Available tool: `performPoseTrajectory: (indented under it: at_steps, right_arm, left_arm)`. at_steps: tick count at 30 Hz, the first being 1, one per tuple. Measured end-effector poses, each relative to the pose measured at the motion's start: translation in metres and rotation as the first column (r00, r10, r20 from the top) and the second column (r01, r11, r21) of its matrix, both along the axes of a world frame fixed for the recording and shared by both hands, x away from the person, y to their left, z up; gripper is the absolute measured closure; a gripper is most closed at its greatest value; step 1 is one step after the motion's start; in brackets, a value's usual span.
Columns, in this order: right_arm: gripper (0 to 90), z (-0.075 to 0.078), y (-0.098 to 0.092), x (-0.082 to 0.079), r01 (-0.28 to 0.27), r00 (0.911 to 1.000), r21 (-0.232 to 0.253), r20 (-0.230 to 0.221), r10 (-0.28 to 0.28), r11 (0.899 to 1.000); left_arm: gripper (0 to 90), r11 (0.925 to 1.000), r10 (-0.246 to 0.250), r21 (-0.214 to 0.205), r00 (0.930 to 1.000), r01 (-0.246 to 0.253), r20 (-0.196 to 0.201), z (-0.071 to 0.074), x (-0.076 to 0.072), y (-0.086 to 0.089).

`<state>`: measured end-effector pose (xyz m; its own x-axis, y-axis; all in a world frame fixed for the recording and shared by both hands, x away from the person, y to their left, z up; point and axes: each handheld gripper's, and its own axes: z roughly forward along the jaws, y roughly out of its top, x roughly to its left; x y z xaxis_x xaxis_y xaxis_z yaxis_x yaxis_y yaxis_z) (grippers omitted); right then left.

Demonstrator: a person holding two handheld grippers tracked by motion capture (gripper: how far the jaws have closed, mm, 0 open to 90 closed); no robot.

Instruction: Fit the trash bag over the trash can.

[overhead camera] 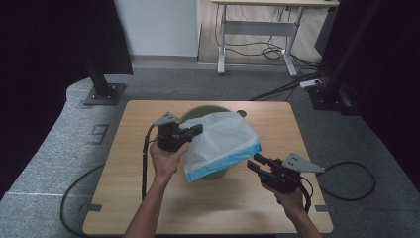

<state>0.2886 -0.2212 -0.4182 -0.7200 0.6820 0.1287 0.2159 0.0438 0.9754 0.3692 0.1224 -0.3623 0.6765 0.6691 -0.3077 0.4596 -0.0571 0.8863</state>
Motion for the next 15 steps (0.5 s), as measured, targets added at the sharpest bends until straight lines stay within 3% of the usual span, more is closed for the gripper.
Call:
performPoseTrajectory:
  at_steps: [9,15]
  right_arm:
    - [60.4,-0.003,0.002,0.008,0.007,1.0,-0.031,0.006,-0.007,1.0]
    - [64.0,-0.002,0.004,0.012,0.016,0.9997,-0.026,0.02,-0.016,1.0]
  left_arm:
    - [89.7,0.9999,-0.011,-0.003,0.9999,0.011,-0.008,0.0,-0.001,0.0]
    - [89.7,0.9999,-0.008,-0.007,0.9999,0.008,-0.009,0.0,0.0,0.001]
